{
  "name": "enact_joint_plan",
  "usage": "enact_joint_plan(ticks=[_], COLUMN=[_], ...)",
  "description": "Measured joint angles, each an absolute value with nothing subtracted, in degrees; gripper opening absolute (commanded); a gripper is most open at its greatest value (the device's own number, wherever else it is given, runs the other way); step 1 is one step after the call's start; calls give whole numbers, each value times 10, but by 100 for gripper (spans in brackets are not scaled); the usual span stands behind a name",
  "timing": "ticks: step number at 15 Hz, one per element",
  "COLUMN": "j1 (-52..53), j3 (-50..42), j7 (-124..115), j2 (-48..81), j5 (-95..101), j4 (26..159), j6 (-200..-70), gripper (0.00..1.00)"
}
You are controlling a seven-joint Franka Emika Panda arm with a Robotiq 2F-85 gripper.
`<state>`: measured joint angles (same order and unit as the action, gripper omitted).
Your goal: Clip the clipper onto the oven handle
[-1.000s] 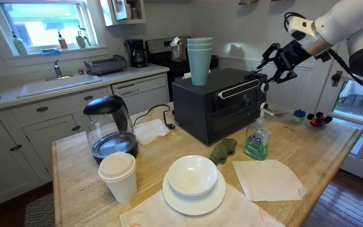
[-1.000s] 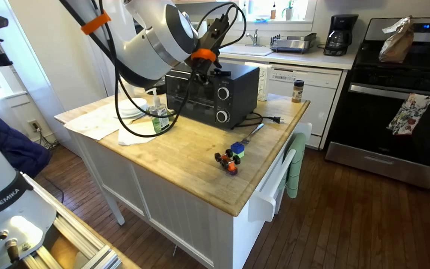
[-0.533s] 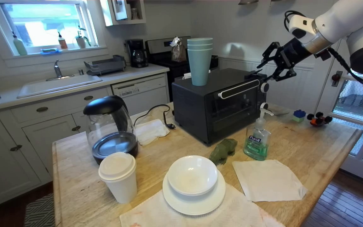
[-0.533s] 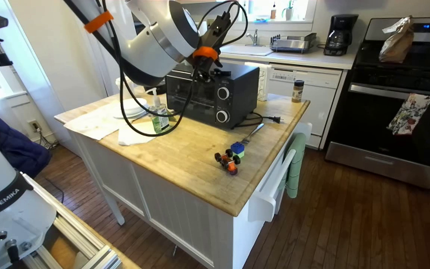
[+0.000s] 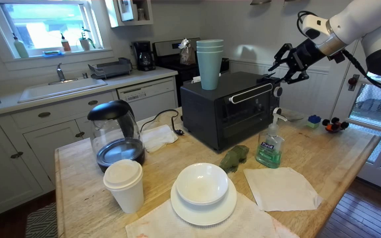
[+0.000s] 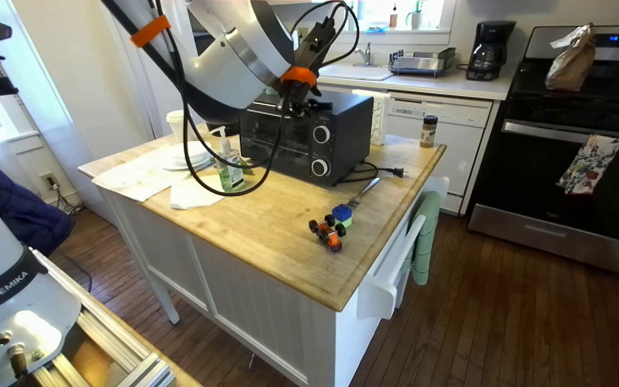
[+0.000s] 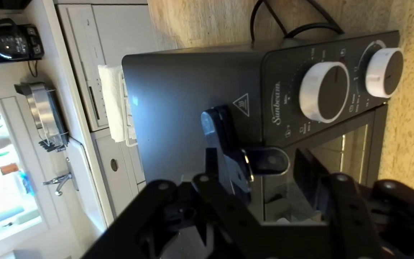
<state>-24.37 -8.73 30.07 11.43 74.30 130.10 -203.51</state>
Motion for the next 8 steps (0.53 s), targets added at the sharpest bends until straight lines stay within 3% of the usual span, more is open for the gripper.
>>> enact_joint_plan(ticks=[8], j1=[-248], j3=[-88], j7=[255], j2=[119], j5=[788], j4=[1285], j6=[-2047], gripper=[34])
